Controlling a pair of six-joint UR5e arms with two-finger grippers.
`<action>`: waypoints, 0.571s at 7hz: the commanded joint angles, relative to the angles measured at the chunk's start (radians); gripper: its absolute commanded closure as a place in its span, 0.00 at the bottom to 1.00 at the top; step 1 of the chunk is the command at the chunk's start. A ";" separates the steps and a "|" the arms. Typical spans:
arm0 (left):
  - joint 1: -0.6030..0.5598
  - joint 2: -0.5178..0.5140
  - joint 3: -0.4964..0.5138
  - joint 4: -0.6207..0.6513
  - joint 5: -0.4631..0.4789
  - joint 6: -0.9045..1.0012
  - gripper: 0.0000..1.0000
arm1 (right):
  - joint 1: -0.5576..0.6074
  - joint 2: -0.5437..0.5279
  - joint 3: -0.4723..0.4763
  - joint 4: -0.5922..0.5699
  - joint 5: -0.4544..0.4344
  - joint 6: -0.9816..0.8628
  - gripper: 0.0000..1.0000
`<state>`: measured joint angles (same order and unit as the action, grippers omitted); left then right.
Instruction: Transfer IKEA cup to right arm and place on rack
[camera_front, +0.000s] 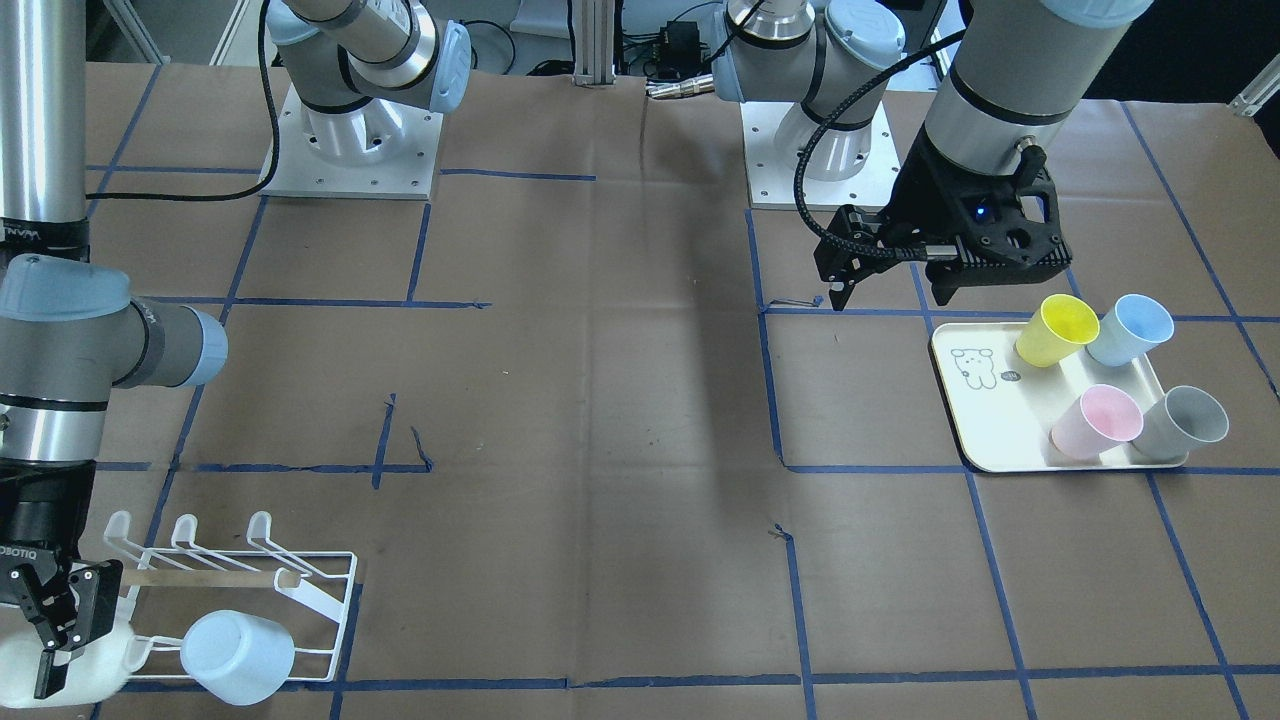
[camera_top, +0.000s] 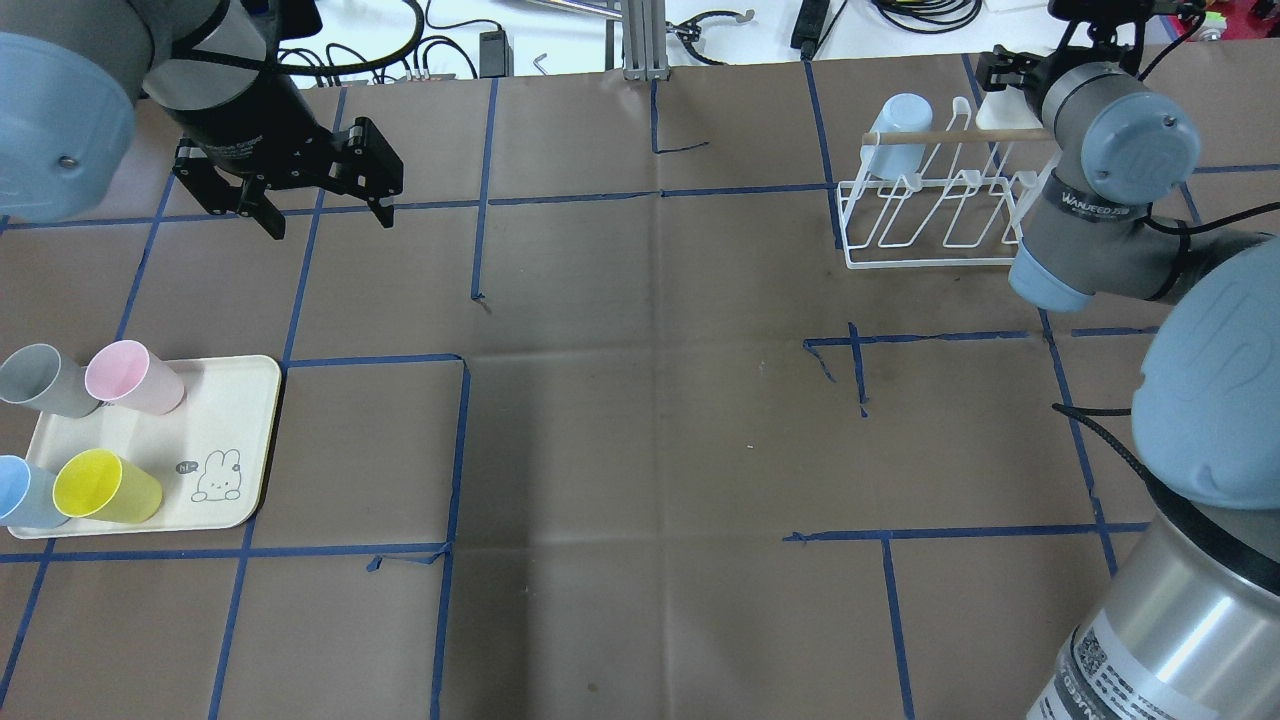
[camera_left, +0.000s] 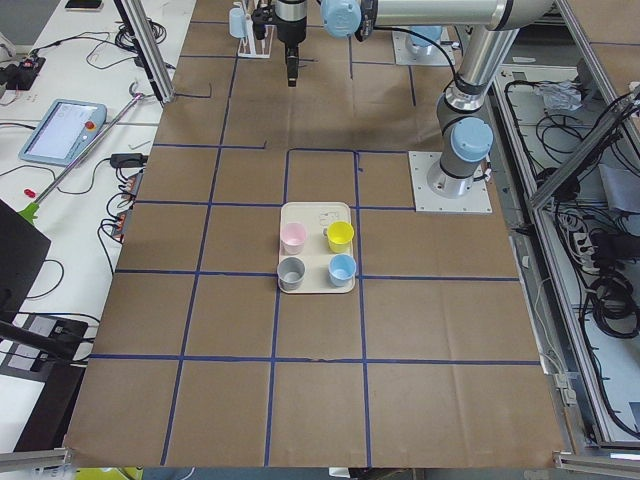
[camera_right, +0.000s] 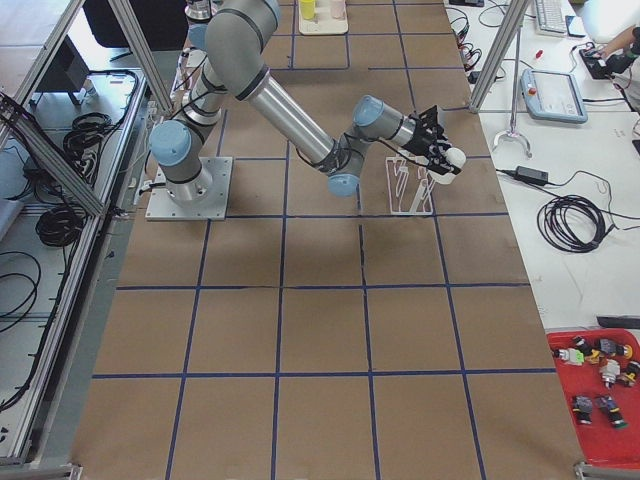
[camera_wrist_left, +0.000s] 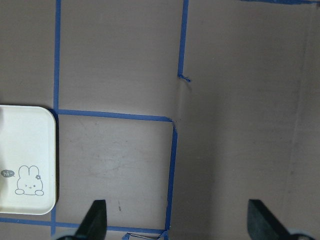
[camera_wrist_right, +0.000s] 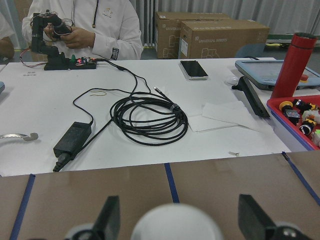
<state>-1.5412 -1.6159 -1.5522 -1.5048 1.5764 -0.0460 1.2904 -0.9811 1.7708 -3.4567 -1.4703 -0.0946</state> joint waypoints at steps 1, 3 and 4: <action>-0.002 0.001 -0.002 0.000 0.002 0.000 0.00 | 0.004 -0.007 -0.005 0.004 0.001 0.006 0.00; -0.002 0.002 -0.002 0.002 0.005 0.000 0.00 | 0.010 -0.045 -0.037 0.028 0.010 0.009 0.00; -0.002 0.002 -0.003 0.002 0.005 0.000 0.00 | 0.012 -0.083 -0.053 0.095 0.007 0.009 0.00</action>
<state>-1.5431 -1.6139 -1.5545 -1.5038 1.5804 -0.0460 1.2994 -1.0256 1.7387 -3.4194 -1.4632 -0.0864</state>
